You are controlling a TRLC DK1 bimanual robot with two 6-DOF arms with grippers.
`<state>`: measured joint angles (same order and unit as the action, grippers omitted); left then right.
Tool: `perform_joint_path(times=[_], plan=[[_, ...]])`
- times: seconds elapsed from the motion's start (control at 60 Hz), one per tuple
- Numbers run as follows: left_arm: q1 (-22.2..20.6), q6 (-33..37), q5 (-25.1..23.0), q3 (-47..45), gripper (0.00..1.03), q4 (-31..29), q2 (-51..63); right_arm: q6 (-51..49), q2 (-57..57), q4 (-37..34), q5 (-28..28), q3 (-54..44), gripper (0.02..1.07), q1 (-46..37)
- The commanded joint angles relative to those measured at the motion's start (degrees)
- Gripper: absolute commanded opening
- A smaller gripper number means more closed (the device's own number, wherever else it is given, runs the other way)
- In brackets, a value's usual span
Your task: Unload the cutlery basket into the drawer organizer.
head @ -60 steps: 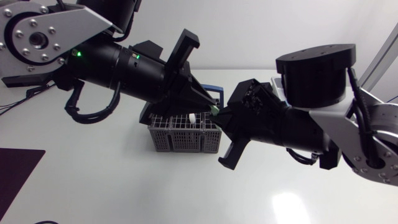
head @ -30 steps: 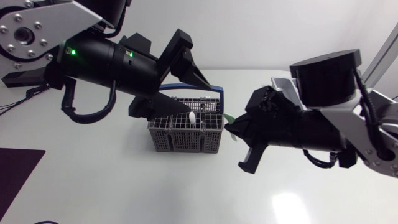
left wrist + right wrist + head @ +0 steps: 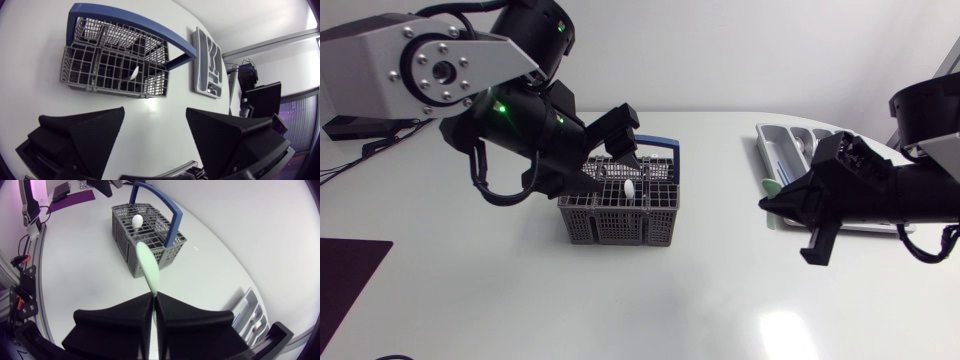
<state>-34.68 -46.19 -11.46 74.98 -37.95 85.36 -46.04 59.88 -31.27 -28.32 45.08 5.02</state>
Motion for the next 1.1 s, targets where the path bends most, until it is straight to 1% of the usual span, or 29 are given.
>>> perform_joint_path(times=[0.0,0.117,0.233,0.367,0.483,0.667,0.767,0.933,1.083], plan=[[-0.22,1.63,1.0,2.63,0.87,-0.89,2.26,-7.04,2.44,-2.13,-1.39,2.03,0.07,-3.96],[-0.13,2.16,1.8,3.15,0.87,-1.6,3.5,-13.37,5.16,-4.07,-2.71,3.26,0.07,-9.06],[-0.3,2.78,3.55,3.24,0.87,-1.51,4.46,-19.17,8.68,-6.35,-3.5,5.11,0.07,-13.37],[-0.3,2.86,3.73,3.77,0.88,-2.12,4.99,-27.08,13.34,-8.11,-3.59,7.13,0.07,-18.46],[-0.74,3.3,5.58,4.65,0.88,-3.0,5.52,-33.59,17.99,-10.31,-3.41,10.2,0.07,-22.95],[-1.1,3.83,8.04,5.26,0.88,-3.53,6.66,-42.64,27.22,-11.62,-0.86,16.71,0.07,-29.1],[-1.18,3.92,8.56,5.53,0.88,-3.62,7.27,-45.98,32.5,-11.54,1.6,20.66,0.07,-31.47],[-1.8,4.01,9.88,6.67,0.89,-4.58,8.15,-50.11,40.67,-9.95,6.43,26.99,0.07,-34.02],[-2.41,4.36,11.29,8.43,0.9,-5.99,8.59,-51.69,47.26,-8.72,9.68,32.26,0.07,-35.6]])
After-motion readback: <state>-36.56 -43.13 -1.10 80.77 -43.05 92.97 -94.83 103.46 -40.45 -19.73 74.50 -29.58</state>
